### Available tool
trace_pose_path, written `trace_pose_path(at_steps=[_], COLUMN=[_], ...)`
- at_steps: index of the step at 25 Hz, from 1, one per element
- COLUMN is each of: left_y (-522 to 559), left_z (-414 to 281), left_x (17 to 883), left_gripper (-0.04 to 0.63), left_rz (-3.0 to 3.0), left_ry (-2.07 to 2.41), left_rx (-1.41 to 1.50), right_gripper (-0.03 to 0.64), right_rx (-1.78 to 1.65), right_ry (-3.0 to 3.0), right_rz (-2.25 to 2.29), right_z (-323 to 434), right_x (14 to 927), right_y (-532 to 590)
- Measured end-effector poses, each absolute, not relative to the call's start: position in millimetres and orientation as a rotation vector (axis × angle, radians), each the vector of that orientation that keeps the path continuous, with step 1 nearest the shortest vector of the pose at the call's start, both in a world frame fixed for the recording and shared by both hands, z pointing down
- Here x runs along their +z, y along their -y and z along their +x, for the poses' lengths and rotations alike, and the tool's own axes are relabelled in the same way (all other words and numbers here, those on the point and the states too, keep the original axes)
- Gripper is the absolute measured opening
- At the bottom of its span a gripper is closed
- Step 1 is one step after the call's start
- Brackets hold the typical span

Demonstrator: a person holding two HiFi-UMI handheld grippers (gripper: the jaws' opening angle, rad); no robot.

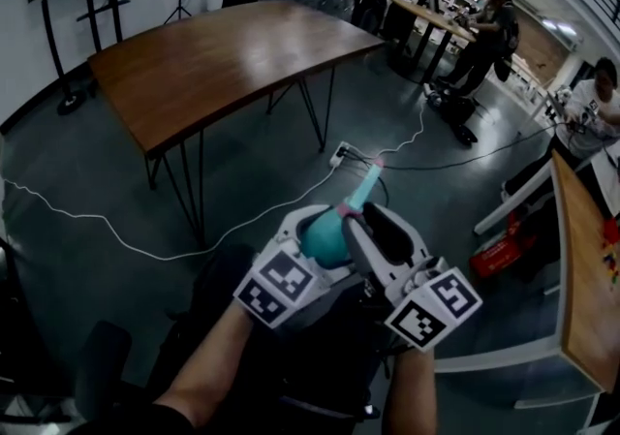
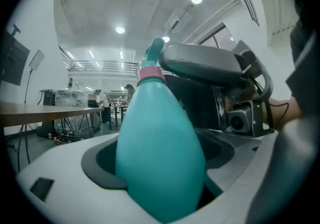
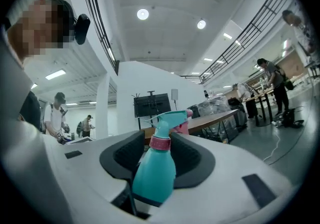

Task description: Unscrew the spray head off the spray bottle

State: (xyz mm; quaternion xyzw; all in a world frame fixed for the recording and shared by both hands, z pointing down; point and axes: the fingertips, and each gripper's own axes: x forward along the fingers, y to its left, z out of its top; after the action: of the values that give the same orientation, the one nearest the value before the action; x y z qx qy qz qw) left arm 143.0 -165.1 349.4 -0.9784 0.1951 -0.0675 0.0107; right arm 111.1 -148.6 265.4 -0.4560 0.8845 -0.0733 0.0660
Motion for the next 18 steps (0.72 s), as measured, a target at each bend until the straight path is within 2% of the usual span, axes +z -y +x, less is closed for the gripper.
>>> trace_pose_path(at_steps=[8,18], left_y=[160.0,144.2], left_z=[155.7,163.6], left_x=[355.1,352.1], left_gripper=[0.428,0.428], left_rz=[-3.045,-3.078], left_ry=[-0.589,-0.423], left_rx=[-0.253,-0.214], right_gripper=[0.164,0.146], right_rx=[-0.209,-0.213], right_ry=[-2.669,-2.745], right_rz=[-1.547,-1.424], right_z=[117.8,122.5], right_x=[274.4,272.5], right_y=[154.1,147.8])
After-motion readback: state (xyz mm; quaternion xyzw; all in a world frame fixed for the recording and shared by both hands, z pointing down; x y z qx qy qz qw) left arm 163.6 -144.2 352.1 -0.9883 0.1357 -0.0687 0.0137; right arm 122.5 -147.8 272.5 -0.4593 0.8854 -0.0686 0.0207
